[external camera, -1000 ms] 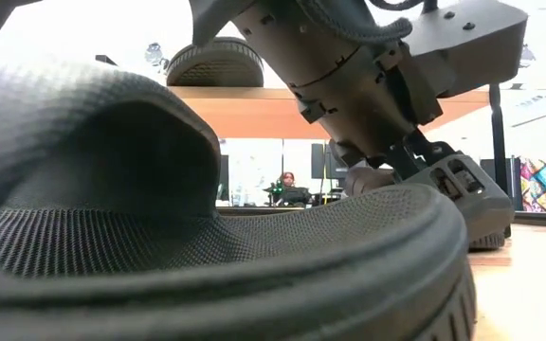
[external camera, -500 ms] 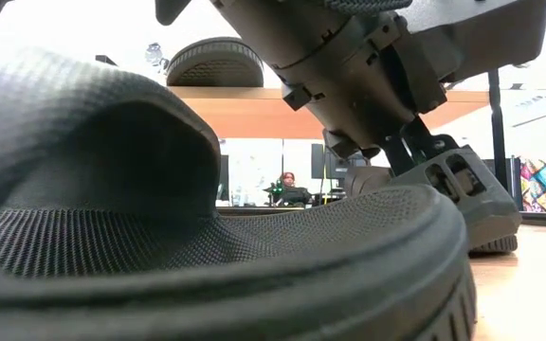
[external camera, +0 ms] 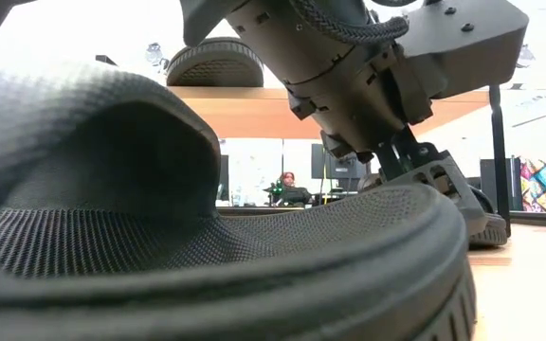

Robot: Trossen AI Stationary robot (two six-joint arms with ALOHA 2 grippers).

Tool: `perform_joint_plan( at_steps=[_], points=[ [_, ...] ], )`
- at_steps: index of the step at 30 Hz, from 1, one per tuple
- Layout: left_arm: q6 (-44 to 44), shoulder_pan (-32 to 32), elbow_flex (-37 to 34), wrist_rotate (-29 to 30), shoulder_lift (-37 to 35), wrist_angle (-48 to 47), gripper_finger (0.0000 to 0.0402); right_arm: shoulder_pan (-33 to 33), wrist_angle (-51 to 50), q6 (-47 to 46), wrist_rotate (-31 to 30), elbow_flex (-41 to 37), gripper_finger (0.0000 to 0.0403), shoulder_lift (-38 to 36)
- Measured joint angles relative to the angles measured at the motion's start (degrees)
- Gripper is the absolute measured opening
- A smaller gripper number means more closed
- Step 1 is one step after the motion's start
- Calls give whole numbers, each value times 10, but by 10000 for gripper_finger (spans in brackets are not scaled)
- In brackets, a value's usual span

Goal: Pick and place slides into the shelf
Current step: Put the black slide under the shelf

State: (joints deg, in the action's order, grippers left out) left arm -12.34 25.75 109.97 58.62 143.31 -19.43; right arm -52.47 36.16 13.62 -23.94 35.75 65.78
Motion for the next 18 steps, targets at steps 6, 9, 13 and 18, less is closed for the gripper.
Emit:
perform_joint_plan(
  at_steps=[6,9,13,18],
  points=[
    [-7,10,-1,2,-12,-7,269,0,0,1,0,0,0,0],
    [-11,21,-1,8,-29,-3,269,0,-1,-1,0,0,0,0],
    [-19,52,-1,4,-59,-7,269,0,-6,-1,0,0,0,0],
    [-24,98,0,-26,-103,-43,263,0,-6,-1,0,0,0,0]
  ],
)
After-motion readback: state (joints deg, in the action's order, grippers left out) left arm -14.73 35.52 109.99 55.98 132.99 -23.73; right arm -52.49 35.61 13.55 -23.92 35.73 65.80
